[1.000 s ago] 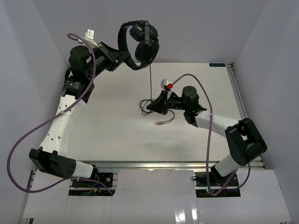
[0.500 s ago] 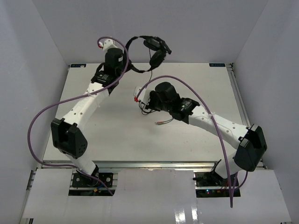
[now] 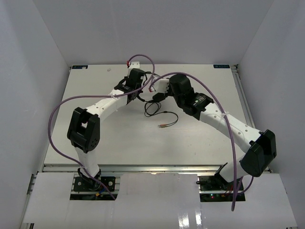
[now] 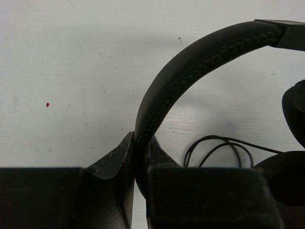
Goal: Wrap the headphones
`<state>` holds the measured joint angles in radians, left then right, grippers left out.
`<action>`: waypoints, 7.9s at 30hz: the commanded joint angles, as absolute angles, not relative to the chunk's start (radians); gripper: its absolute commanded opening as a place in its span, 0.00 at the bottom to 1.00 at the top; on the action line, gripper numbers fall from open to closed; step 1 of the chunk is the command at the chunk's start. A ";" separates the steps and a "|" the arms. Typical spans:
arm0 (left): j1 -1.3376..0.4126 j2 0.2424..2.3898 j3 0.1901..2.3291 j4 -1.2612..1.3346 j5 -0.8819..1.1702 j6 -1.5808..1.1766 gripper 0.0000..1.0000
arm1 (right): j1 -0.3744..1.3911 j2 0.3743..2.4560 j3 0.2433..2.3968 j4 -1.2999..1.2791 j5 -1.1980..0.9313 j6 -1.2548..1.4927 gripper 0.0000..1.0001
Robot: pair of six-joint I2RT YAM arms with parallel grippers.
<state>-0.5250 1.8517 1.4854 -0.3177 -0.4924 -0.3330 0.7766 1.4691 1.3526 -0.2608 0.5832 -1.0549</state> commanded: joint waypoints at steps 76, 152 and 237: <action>-0.288 1.474 1.753 -0.101 0.308 -1.261 0.00 | 0.452 1.400 1.172 0.050 -0.707 -0.509 0.15; -0.446 1.355 1.972 -0.058 -0.122 -0.918 0.00 | 0.521 1.490 1.276 -0.006 -1.198 -0.352 0.60; -0.407 1.917 1.620 0.069 -0.471 -1.055 0.00 | 0.930 1.417 1.736 -0.495 0.307 -1.250 0.08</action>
<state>-0.3746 1.9367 1.6108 0.0126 -0.5114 -0.9697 0.9363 1.3994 1.6798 -0.5438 0.2702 -1.1463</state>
